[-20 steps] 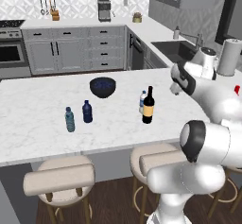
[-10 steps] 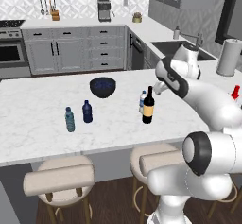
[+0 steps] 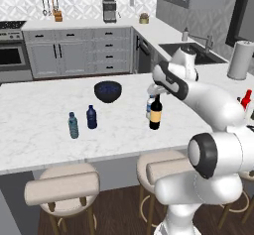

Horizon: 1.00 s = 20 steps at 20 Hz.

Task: Move the plastic bottles in the middle to the plastics group, and the glass bottles in the middle to the glass group.

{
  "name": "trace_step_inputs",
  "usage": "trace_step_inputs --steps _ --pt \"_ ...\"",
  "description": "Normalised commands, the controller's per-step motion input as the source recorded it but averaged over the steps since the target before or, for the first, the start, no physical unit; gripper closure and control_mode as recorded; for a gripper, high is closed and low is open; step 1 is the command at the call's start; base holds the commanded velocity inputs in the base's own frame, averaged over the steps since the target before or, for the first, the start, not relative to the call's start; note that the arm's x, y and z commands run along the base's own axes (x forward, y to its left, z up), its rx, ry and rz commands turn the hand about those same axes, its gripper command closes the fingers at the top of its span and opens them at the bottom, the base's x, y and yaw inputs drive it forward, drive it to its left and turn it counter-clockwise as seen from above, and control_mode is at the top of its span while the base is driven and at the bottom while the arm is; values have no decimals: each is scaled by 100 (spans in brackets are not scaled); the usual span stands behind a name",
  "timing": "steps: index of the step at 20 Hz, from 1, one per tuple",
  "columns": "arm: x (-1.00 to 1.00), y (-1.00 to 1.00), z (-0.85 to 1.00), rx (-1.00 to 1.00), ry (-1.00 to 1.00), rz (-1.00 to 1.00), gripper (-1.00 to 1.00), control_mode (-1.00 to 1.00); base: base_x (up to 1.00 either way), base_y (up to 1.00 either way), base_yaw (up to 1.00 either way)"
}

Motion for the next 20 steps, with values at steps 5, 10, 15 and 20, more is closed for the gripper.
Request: trace_step_inputs --steps 5,10,15,20 --pt "28 -13 -5 -2 0 -24 -100 -100 0 0 0" --pt "26 -9 -9 -3 8 -22 -100 -100 0 0 0" --pt "33 0 -35 0 15 -2 -100 -100 0 0 0" --pt "34 -3 -22 0 10 0 -100 -100 0 0 0"
